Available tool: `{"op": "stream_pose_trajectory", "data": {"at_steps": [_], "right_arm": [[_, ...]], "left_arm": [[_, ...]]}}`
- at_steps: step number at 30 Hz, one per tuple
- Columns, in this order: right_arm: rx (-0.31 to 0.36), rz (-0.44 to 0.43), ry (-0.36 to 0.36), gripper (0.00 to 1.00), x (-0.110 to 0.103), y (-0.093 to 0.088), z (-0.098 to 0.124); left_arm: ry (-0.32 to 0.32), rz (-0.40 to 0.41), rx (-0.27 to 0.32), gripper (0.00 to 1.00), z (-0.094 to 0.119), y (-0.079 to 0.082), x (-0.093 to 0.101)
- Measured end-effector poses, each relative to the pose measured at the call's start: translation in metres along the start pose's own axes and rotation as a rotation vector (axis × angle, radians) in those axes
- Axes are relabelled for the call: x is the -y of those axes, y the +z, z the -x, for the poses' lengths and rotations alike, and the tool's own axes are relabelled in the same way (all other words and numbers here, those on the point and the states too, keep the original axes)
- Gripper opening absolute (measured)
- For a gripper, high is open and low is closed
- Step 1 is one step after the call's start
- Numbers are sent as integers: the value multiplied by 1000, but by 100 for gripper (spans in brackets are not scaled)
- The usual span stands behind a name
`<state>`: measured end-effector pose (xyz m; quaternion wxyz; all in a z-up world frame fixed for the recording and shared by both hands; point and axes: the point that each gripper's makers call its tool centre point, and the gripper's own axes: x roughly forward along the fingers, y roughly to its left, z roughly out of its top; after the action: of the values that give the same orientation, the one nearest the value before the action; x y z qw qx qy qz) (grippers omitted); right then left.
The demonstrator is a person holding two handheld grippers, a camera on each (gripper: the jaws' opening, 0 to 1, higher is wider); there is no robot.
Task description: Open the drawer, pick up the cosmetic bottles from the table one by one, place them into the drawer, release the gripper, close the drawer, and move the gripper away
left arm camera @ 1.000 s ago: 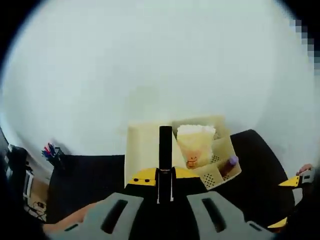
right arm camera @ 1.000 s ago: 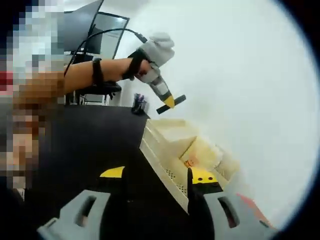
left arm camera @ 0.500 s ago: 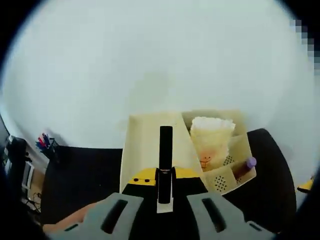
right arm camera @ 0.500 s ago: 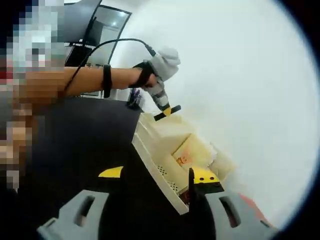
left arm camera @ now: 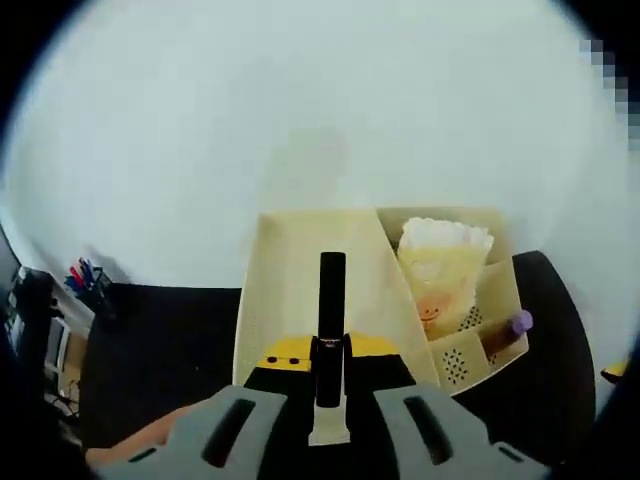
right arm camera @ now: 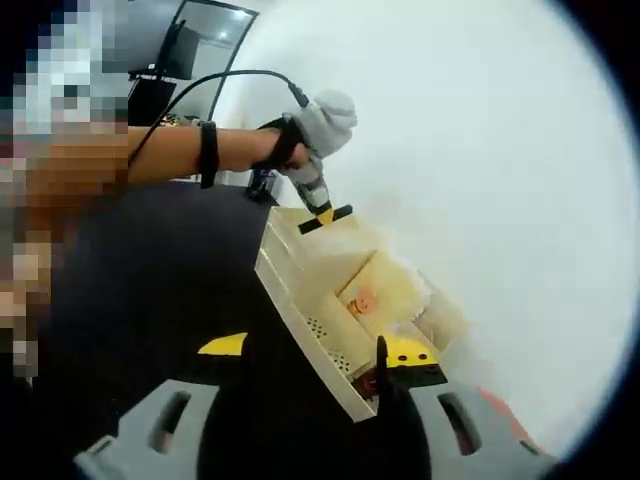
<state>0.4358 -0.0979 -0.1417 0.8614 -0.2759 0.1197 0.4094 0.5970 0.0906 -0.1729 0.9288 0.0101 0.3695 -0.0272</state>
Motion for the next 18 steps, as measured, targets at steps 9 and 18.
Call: {"op": "stream_pose_trajectory", "data": {"at_steps": [9, 18], "right_arm": [[-8, 18, 12, 45, -3, 0, -6], [-9, 25, 11, 45, 0, 1, -10]], "left_arm": [[32, -10, -1, 6, -7, -1, -9], [52, 5, 6, 6, -23, 0, -17]]}}
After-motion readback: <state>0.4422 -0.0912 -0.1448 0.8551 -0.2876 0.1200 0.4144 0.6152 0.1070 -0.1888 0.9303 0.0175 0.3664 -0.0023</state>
